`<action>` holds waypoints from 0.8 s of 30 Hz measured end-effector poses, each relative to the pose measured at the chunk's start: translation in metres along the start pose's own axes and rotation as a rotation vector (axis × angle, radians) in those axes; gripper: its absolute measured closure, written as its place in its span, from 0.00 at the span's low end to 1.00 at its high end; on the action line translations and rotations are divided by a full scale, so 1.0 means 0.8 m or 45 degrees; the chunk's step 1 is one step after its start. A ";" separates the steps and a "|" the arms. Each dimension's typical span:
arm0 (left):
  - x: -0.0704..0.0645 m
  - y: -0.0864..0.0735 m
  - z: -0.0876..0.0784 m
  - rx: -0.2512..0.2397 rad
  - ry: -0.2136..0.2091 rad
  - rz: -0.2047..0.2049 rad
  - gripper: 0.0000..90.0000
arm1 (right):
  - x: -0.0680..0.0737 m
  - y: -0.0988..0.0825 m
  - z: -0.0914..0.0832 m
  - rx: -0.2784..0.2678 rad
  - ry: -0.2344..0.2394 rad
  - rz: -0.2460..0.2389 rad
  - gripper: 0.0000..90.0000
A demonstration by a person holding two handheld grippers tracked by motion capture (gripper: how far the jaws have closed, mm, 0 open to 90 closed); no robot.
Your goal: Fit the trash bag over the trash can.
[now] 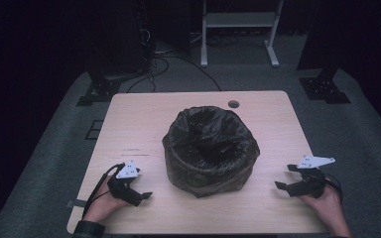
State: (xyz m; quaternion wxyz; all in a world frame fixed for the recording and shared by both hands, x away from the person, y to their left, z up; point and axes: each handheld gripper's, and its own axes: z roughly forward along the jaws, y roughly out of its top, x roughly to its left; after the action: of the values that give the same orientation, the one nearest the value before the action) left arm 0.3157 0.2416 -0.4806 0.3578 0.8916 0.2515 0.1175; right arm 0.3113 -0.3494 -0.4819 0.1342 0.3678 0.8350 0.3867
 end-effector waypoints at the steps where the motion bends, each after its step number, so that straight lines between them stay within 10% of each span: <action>1: 0.000 0.000 0.000 0.000 0.000 0.000 0.00 | 0.000 -0.001 0.001 0.009 -0.002 -0.004 0.10; 24: 0.001 -0.004 0.001 -0.028 -0.014 -0.018 0.00 | 0.008 -0.002 0.009 0.028 -0.065 -0.032 0.10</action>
State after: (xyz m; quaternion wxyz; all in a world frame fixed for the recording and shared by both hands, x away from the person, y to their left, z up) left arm 0.3159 0.2437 -0.4832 0.3698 0.8865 0.2544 0.1128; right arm 0.3099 -0.3413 -0.4873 0.1564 0.3685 0.8401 0.3661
